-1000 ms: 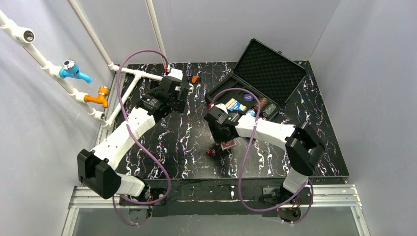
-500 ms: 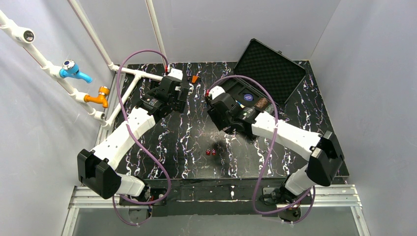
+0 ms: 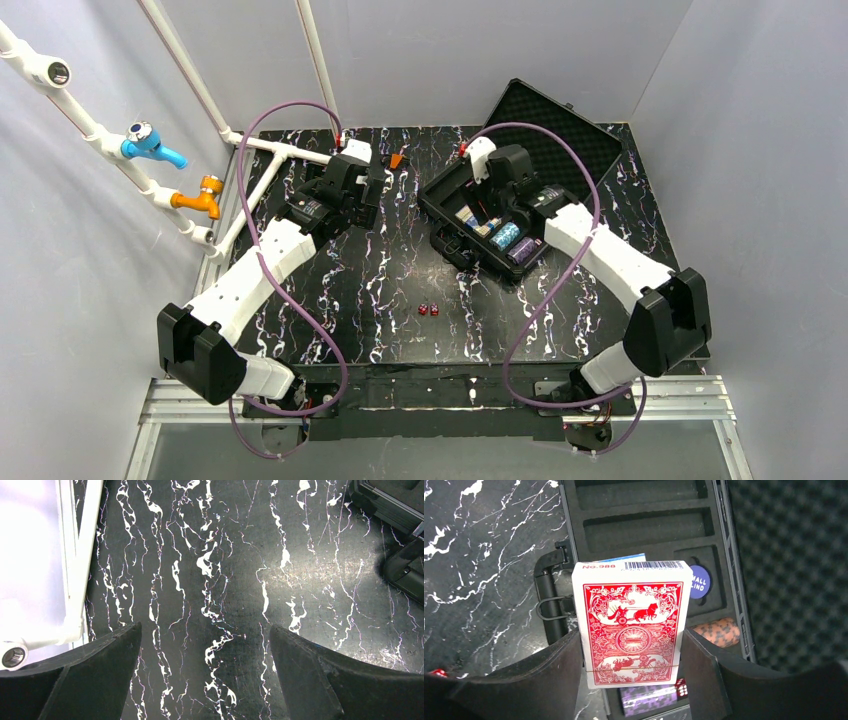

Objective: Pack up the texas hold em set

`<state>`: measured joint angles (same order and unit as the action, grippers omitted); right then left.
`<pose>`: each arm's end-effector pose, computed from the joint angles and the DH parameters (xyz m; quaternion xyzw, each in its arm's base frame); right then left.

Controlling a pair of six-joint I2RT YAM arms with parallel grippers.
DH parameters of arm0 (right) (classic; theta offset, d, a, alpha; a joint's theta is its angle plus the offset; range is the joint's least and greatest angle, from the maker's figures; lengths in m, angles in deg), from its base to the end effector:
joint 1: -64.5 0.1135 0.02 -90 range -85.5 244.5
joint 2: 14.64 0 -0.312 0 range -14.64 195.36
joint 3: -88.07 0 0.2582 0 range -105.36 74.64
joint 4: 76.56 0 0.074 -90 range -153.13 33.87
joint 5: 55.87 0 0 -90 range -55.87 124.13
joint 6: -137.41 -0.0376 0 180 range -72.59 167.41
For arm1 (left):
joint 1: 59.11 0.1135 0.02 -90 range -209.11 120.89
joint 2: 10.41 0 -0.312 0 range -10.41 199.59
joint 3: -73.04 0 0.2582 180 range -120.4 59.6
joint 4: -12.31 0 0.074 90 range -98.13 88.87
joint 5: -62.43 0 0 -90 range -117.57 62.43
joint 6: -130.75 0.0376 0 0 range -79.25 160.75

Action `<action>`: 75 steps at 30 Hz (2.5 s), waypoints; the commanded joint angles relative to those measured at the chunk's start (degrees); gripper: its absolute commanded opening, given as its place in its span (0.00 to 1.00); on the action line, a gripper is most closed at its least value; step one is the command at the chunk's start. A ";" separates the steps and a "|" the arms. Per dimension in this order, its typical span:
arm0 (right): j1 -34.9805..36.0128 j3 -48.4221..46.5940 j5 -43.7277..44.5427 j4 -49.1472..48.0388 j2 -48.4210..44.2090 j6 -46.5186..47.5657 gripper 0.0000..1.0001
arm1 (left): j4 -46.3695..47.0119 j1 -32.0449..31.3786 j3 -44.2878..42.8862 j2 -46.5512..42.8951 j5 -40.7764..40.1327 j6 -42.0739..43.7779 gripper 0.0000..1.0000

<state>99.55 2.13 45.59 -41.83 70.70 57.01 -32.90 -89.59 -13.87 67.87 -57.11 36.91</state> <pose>0.2864 0.1918 0.3650 -0.2907 0.8309 0.0166 0.4741 0.2659 -0.1350 0.3941 0.0875 0.8669 0.0894 0.4825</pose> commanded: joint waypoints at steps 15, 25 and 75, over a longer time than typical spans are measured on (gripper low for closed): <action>-9.25 -12.26 -12.71 1.57 13.55 22.48 0.20 | -0.84 0.25 0.61 -0.50 -0.17 -0.05 0.99; -11.76 -21.69 -8.35 6.41 24.37 24.07 0.12 | -0.41 0.25 0.92 0.08 -0.98 0.56 0.99; -14.58 -29.71 -2.49 15.72 35.91 23.54 0.24 | -0.74 0.24 0.36 1.20 1.72 -0.25 0.99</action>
<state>85.10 -25.19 43.04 -29.08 105.50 81.38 -32.88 -89.59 -13.83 68.96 -55.36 37.08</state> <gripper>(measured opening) 0.719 0.994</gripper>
